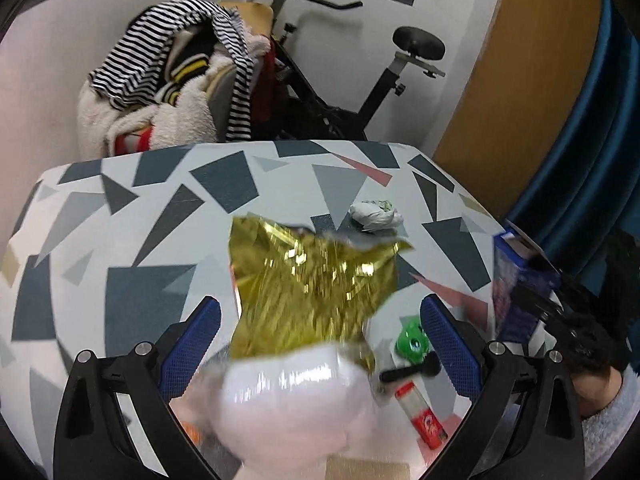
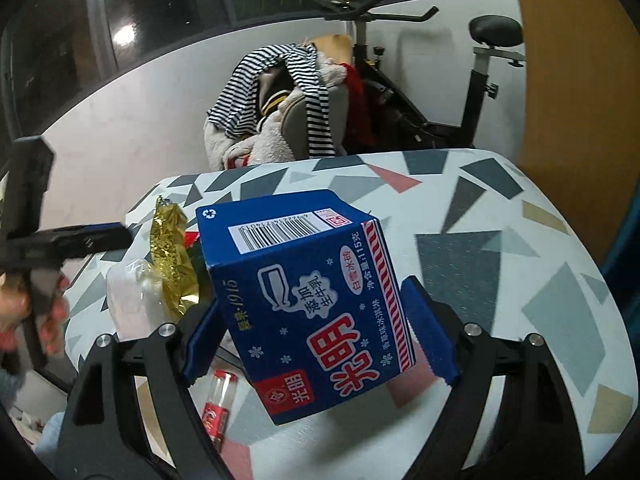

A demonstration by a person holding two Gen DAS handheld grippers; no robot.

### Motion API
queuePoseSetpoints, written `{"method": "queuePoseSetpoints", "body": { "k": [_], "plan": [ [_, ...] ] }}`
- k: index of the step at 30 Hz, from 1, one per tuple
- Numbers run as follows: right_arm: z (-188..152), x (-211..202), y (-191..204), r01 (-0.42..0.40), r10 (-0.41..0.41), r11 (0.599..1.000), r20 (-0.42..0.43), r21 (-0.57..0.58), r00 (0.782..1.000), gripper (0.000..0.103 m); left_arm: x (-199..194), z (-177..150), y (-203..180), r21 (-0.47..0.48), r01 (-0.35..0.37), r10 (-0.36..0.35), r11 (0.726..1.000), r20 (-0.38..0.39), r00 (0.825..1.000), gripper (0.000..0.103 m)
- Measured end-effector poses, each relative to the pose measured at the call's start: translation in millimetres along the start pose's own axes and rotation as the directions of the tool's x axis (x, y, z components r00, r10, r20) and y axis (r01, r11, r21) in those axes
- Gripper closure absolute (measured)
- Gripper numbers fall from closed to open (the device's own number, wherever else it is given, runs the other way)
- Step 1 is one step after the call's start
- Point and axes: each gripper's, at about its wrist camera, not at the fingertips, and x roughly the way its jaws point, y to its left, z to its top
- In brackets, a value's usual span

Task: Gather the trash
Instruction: 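Grasp the gold foil bag with the left tool while the right tool grasps the blue milk carton, then carry the gold foil bag to the brown bin and open the left tool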

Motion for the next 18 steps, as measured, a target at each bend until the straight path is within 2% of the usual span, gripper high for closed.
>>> {"method": "queuePoseSetpoints", "body": {
  "k": [2, 5, 9, 16, 17, 18],
  "plan": [
    [-0.5, -3.4, -5.2, 0.002, -0.002, 1.0, 0.004, 0.012, 1.0, 0.02, 11.9, 4.6, -4.7, 0.044, 0.004, -0.002, 0.999, -0.031, 1.0, 0.005],
    [-3.1, -7.0, -15.0, 0.008, -0.009, 1.0, 0.009, 0.028, 1.0, 0.02, 31.1, 8.2, -11.0, 0.082, -0.054, 0.06, 0.995, -0.075, 0.995, 0.005],
    [-8.2, -5.9, -19.3, 0.013, -0.013, 0.999, 0.003, 0.041, 1.0, 0.02, 45.3, 14.6, -8.5, 0.043, -0.03, 0.035, 0.999, -0.107, 0.994, 0.005],
    [-15.9, -1.9, -22.3, 0.008, -0.008, 0.999, -0.014, 0.05, 1.0, 0.02, 62.4, 18.1, -6.6, 0.04, -0.042, 0.048, 0.998, -0.171, 0.984, 0.005],
    [-16.1, -1.8, -22.5, 0.008, -0.008, 0.999, -0.014, 0.053, 1.0, 0.02, 64.4, 17.1, -6.0, 0.044, -0.045, 0.053, 0.998, -0.178, 0.983, 0.006],
    [-16.5, -1.1, -23.5, 0.008, -0.007, 0.998, -0.014, 0.058, 1.0, 0.02, 66.5, 15.7, -4.4, 0.038, -0.036, 0.042, 0.999, -0.184, 0.982, 0.011]
  ]
}}
